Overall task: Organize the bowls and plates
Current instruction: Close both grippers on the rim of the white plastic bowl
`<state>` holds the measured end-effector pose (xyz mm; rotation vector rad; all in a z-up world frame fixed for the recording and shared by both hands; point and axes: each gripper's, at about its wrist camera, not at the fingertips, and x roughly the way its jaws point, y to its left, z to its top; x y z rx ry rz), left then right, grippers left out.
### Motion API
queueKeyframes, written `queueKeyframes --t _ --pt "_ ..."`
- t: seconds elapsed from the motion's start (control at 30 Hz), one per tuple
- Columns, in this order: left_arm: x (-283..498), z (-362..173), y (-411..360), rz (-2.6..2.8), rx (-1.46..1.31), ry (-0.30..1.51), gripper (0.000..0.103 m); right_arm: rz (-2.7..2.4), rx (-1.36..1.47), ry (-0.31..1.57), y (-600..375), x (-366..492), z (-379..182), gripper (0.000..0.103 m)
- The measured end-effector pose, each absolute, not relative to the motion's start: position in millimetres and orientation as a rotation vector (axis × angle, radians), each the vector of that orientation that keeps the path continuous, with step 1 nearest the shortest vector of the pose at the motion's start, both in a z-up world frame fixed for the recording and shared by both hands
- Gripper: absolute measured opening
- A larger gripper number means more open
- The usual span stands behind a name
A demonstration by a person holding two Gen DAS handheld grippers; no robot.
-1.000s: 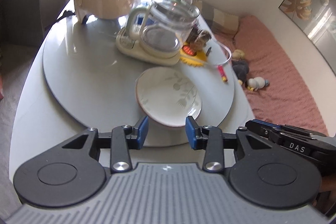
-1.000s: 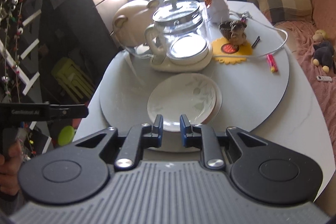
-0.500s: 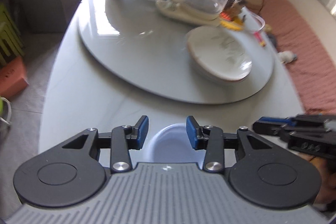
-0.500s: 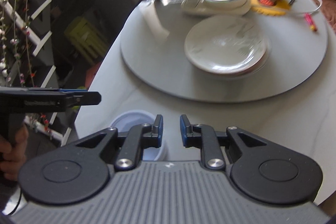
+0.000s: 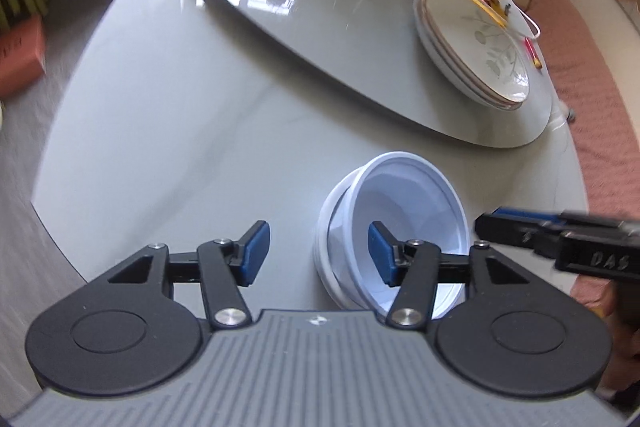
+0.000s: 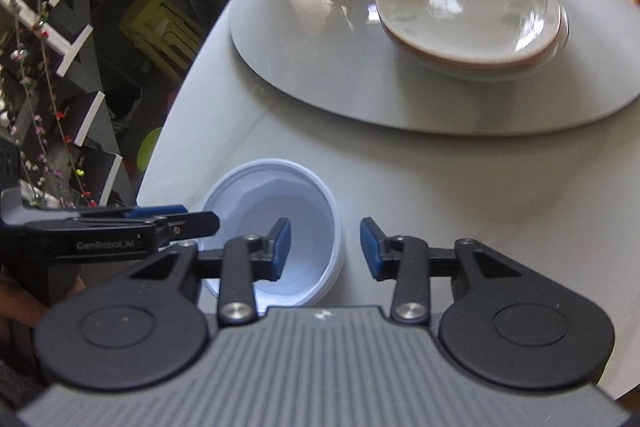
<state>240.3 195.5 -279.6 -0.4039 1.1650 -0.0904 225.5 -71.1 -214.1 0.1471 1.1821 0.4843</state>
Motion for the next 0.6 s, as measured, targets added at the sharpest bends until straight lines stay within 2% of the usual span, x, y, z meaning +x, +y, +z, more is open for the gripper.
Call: queueKeyframes --t 0.33,0.6 --pt "239.1 -307.1 197.6 -0.108 -0.557 1.169 0.059 0.438 0.332 1.332 -73.1 231.1 -256.6 0.042" --pt "243.6 -320.8 187.0 -0.118 -0.577 1.191 0.058 0.443 0.307 1.377 -65.2 231.8 -267.6 0.041"
